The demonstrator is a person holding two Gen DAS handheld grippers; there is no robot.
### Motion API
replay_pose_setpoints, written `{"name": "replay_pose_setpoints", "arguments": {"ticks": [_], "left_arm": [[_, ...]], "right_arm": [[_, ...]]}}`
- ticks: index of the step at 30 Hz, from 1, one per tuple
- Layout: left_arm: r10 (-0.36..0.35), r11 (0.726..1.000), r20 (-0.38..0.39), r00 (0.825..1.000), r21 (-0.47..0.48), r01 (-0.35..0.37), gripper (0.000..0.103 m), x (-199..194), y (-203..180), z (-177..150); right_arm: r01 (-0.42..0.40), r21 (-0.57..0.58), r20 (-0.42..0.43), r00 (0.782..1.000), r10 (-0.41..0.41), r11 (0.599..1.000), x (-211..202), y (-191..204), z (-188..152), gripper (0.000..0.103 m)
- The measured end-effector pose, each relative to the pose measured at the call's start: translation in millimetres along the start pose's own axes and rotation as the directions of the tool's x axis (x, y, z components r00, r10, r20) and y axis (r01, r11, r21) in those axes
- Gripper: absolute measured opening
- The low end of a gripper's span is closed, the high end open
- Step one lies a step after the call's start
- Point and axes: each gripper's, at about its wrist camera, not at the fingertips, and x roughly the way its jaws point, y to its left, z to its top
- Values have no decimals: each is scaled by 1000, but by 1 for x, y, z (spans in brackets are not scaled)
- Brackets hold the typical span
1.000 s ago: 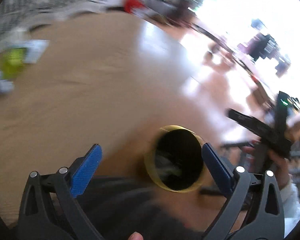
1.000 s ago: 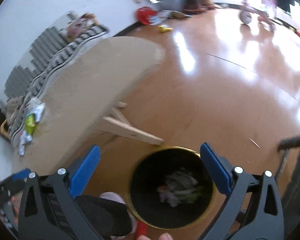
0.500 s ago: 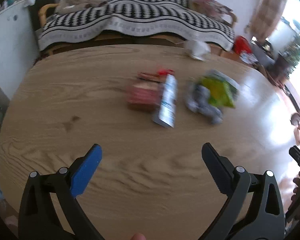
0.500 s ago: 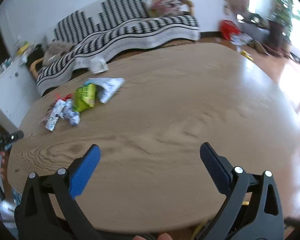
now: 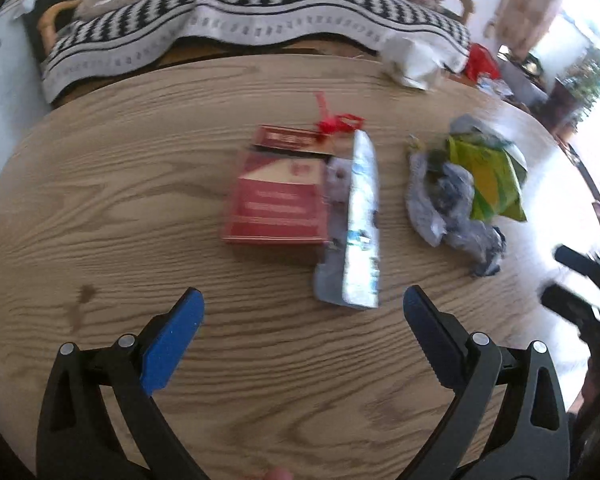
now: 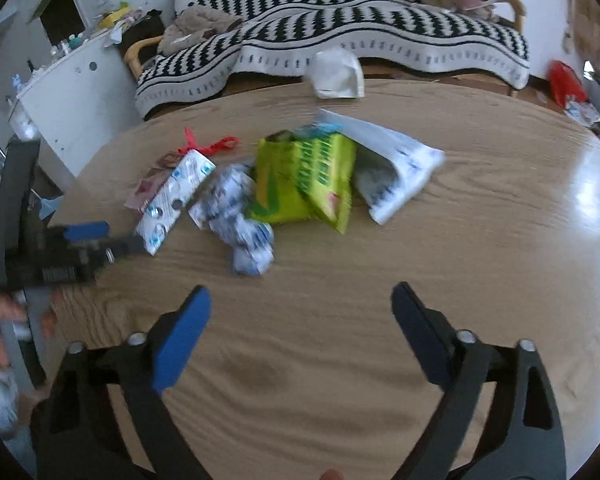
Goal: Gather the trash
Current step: 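Grasp the blister pack with left tool while right tool grasps crumpled foil wrapper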
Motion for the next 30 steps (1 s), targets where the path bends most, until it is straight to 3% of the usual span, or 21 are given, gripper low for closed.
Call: {"name": "replay_pose_setpoints", "arguments": {"ticks": [6, 12, 13, 14, 15, 17, 21, 30], "left_arm": [[2, 998, 18, 1000, 60, -3, 93, 12, -15, -1], [21, 991, 52, 998, 130, -28, 66, 12, -23, 4], [17, 990, 56, 998, 136, -25, 57, 12, -24, 5], [10, 989, 60, 998, 146, -19, 39, 11, -25, 5], [1, 989, 62, 998, 151, -11, 34, 11, -26, 6], [-59, 990, 55, 997, 134, 51, 33, 9, -25, 5], [-92, 984, 40, 995, 157, 84, 33, 5, -32, -4], [-94, 989, 59, 994, 118, 86, 33, -21, -29, -17]], "right_arm": [[-61, -7, -24, 998, 61, 998, 29, 12, 17, 68], [-89, -10, -45, 995, 89, 996, 46, 18, 23, 45], [-91, -12, -46, 995, 90, 996, 47, 20, 24, 41], [-104, -8, -50, 993, 103, 995, 48, 20, 24, 33], [-129, 2, -55, 990, 129, 992, 50, 20, 24, 32], [-129, -14, -52, 990, 128, 992, 48, 22, 22, 30], [-149, -10, -35, 988, 148, 989, 39, 24, 18, 29], [-153, 1, 0, 988, 153, 988, 16, 23, 7, 29]]}}
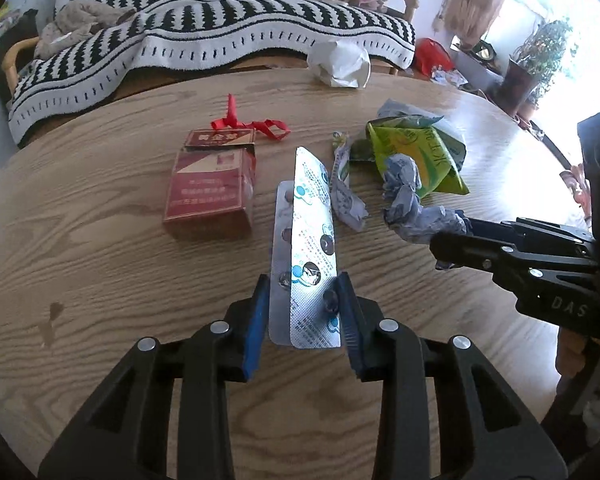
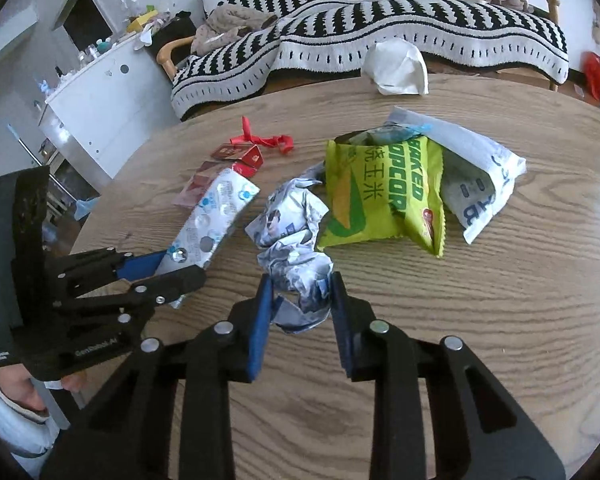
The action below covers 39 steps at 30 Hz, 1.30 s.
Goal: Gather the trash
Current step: 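Grasp the blister pack with left tool while right tool grasps crumpled foil wrapper, then carry the blister pack and foil wrapper with both tools over the bin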
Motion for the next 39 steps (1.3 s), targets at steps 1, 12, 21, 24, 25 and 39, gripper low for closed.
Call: {"name": "replay_pose_setpoints", "arguments": {"ticks": [1, 12, 21, 24, 25, 39], "left_arm": [[4, 1000, 3, 1000, -2, -4, 33, -3, 0, -1], [11, 1000, 8, 1000, -9, -11, 33, -24, -6, -10], [-30, 998, 56, 998, 50, 27, 33, -67, -48, -14], [-95, 991, 70, 993, 101, 88, 33, -86, -86, -17], [-113, 988, 67, 991, 115, 105, 33, -90, -97, -18], [-453, 759, -295, 841, 367, 538, 33, -81, -372, -122]], "right_arm": [[0, 4, 3, 1000, 0, 1000, -3, 0, -1, 29], [9, 35, 20, 1000, -10, 999, -21, 4, -12, 29], [24, 82, 136, 990, -35, 996, -96, -6, -23, 28], [61, 117, 173, 982, -81, 991, -135, -21, -41, 29], [83, 141, 189, 976, -109, 986, -156, -29, -54, 28], [345, 557, 105, 873, -477, 755, -341, -148, -298, 29]]}}
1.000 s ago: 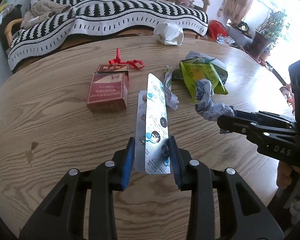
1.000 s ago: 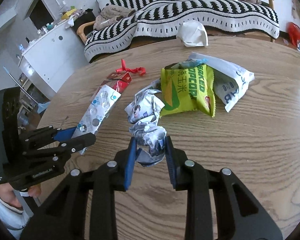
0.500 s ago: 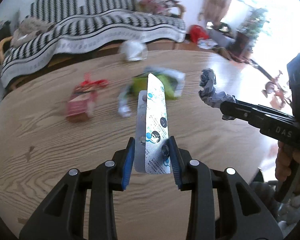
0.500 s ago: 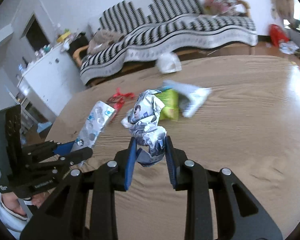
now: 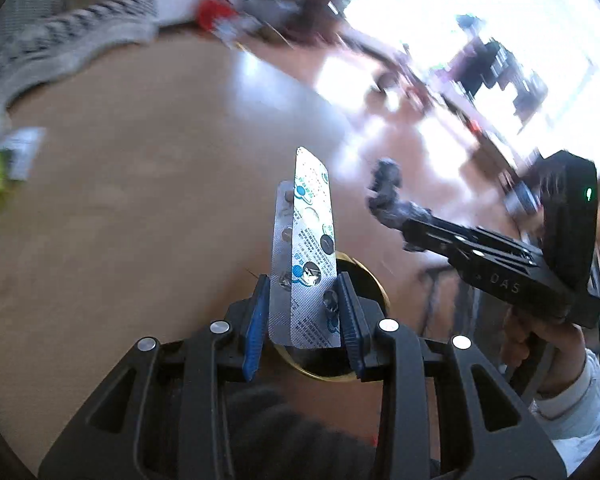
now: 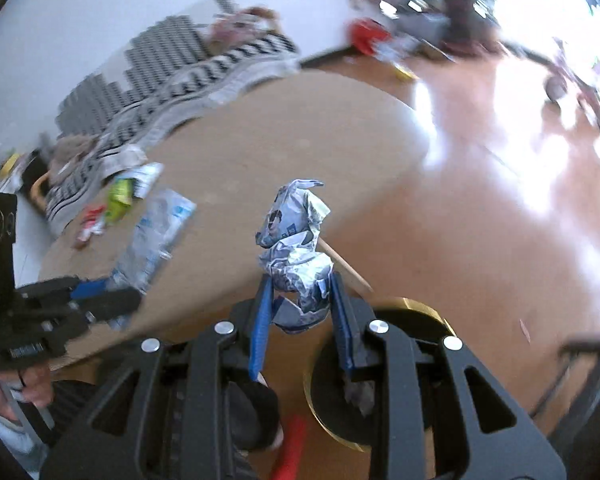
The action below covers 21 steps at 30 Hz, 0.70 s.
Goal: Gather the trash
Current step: 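Carry the blister pack and foil wrapper with both tools over the bin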
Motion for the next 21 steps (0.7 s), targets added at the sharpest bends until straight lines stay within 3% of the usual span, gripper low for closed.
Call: {"name": "replay_pose_setpoints", "arguments": {"ticks": [3, 9, 16, 18, 19, 20, 21], "left_arm": [[-5, 999, -113, 994, 44, 10, 33, 55, -34, -9], [-5, 998, -225, 974, 62, 19, 33, 113, -59, -25], [-16, 997, -265, 964, 70, 36, 34, 130, -59, -24], [-1, 996, -250, 968, 83, 23, 40, 131, -61, -22], [16, 997, -243, 970, 80, 3, 74, 128, -57, -21], [43, 997, -228, 973, 75, -27, 96, 127, -57, -21], [52, 997, -212, 976, 74, -37, 97, 125, -56, -21]], "right_arm": [[20, 77, -46, 999, -17, 997, 4, -39, -25, 29], [19, 175, -89, 996, -3, 984, 14, -91, -59, 29], [7, 227, -115, 993, 20, 974, 25, -110, -73, 29], [6, 233, -124, 992, 23, 972, 30, -107, -69, 32], [-7, 249, -126, 991, 39, 969, 28, -111, -69, 38], [-19, 276, -120, 991, 54, 961, 27, -115, -67, 68], [-22, 300, -110, 992, 57, 954, 26, -119, -66, 94]]}}
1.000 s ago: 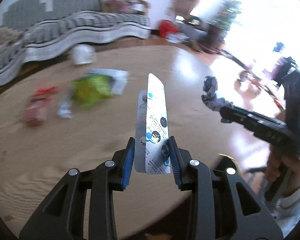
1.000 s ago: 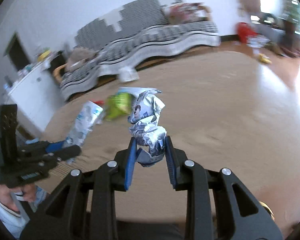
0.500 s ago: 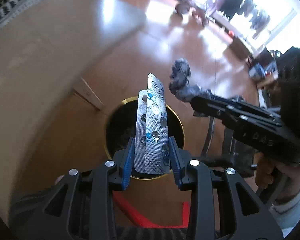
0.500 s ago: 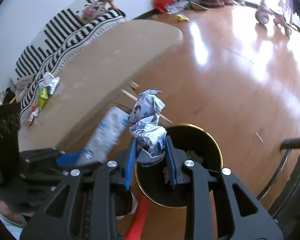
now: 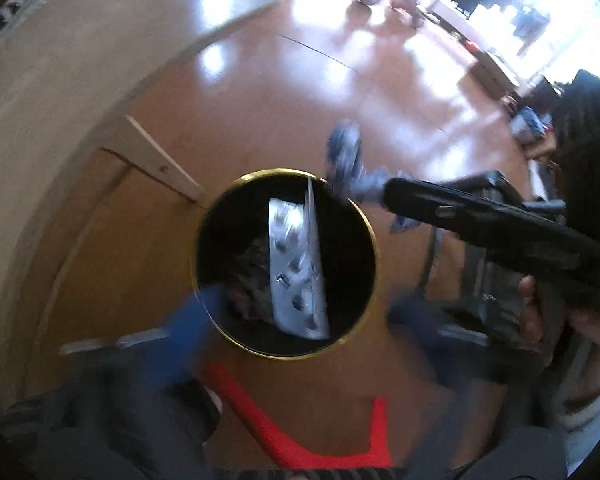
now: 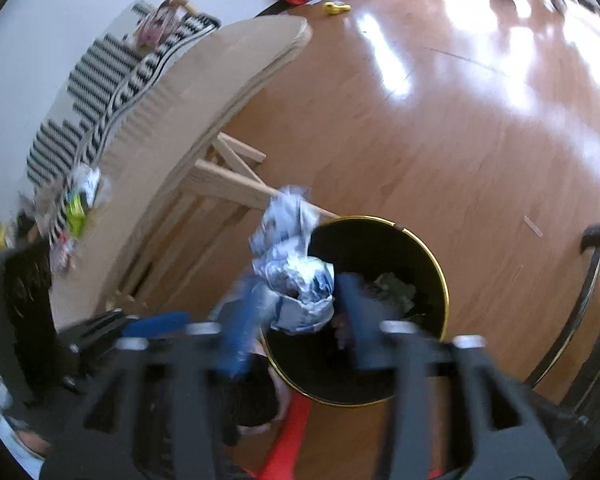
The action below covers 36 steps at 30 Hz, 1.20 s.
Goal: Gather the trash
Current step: 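Carry the blister pack and foil wrapper with both tools over the bin, then open both tools over the bin and return to the table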
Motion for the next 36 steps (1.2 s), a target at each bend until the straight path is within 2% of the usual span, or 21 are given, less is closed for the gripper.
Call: {"name": "replay_pose_setpoints", "arguments": {"ticks": [1, 3, 5, 7, 10, 12, 15, 17, 20, 21, 23, 24, 27, 29, 30, 32, 35, 36], "left_arm": [[-4, 1000, 1, 1000, 7, 4, 97, -1, 0, 1], [-2, 1000, 5, 1000, 11, 2, 97, -6, 4, 2], [17, 1000, 45, 999, 3, -18, 97, -16, 10, 4], [34, 999, 96, 995, -26, -31, 97, -35, 24, 4], [60, 993, 176, 983, -111, -41, 97, -71, 54, 3], [108, 981, 246, 963, -185, -62, 97, -101, 82, 0], [200, 960, 324, 925, -256, -118, 97, -140, 116, -9], [290, 928, 359, 887, -331, -170, 97, -172, 150, -24], [418, 860, 358, 835, -453, -236, 97, -209, 202, -48], [478, 812, 339, 810, -522, -262, 97, -226, 232, -61], [542, 748, 314, 779, -603, -277, 97, -248, 272, -81], [580, 705, 293, 760, -648, -289, 97, -261, 299, -92], [650, 615, 229, 724, -718, -325, 97, -283, 354, -110], [673, 565, 189, 715, -755, -332, 97, -287, 388, -120], [676, 545, 173, 717, -771, -328, 97, -289, 405, -123], [674, 521, 150, 723, -790, -323, 97, -291, 431, -130], [671, 510, 121, 732, -791, -337, 97, -285, 460, -125], [668, 514, 110, 736, -783, -349, 97, -281, 472, -120]], "right_arm": [[1, 36, 22, 1000, -2, 999, -5, -2, 4, 98], [30, 79, 52, 998, -34, 996, -14, -8, 10, 97], [72, 95, 111, 990, -83, 993, -28, -12, 17, 97], [119, 75, 193, 972, -132, 990, -43, -7, 21, 97], [165, 26, 271, 948, -166, 986, -53, 7, 27, 97], [165, -23, 305, 941, -150, 986, -52, 28, 30, 97], [134, -94, 299, 949, -100, 987, -40, 60, 36, 97], [99, -157, 298, 953, -48, 983, -28, 94, 40, 97], [36, -259, 259, 965, 33, 965, -3, 151, 48, 97], [6, -300, 234, 970, 67, 954, 8, 176, 52, 97], [-30, -357, 208, 972, 110, 934, 23, 215, 57, 97], [-44, -387, 196, 972, 128, 921, 30, 236, 59, 97], [-73, -505, 179, 966, 187, 860, 56, 307, 67, 97], [-59, -581, 177, 964, 197, 812, 76, 349, 74, 97], [-51, -609, 174, 965, 196, 792, 86, 366, 77, 97], [-51, -653, 147, 970, 193, 756, 113, 401, 87, 97], [-57, -712, 109, 976, 190, 700, 152, 447, 103, 97], [-50, -746, 96, 979, 182, 665, 170, 467, 110, 97]]}}
